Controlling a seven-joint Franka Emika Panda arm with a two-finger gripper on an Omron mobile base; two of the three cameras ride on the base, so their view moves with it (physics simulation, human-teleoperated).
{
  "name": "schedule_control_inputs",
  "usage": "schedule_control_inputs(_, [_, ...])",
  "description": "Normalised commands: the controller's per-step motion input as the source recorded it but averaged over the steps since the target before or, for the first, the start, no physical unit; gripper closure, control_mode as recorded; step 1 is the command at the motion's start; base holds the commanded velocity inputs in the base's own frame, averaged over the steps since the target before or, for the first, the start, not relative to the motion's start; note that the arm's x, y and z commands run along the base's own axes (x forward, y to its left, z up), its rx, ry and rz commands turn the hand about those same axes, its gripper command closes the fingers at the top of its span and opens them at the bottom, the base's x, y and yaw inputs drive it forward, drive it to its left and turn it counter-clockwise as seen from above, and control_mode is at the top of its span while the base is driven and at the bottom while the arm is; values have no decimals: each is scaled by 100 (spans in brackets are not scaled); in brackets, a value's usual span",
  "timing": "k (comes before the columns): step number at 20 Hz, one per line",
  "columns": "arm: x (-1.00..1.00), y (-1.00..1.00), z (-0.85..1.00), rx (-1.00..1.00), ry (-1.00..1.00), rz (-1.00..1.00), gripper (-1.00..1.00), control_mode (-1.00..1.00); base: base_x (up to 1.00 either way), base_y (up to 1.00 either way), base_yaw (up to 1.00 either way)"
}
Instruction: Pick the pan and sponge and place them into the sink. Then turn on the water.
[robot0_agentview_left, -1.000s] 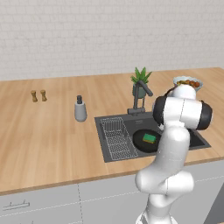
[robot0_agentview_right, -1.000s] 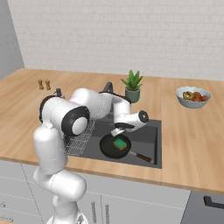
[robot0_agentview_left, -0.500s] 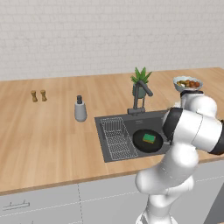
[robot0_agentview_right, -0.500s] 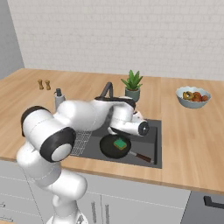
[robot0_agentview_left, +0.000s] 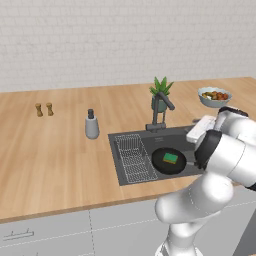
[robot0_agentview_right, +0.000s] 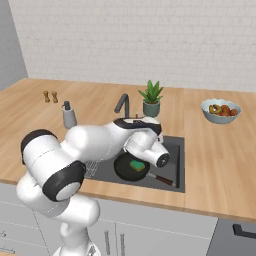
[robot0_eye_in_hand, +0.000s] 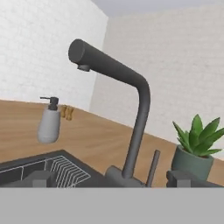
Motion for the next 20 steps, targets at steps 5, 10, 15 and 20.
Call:
schedule_control_inputs(5, [0, -20, 5, 26, 0, -3, -100, -100, 0, 0, 0])
schedule_control_inputs(10, [14, 17, -4, 8, 0, -19, -100, -100, 0, 0, 0])
schedule_control_inputs(15, [18, 15, -1, 0, 0, -17, -100, -100, 0, 0, 0])
schedule_control_inputs(20, [30, 5, -1, 0, 0, -10, -100, -100, 0, 0, 0])
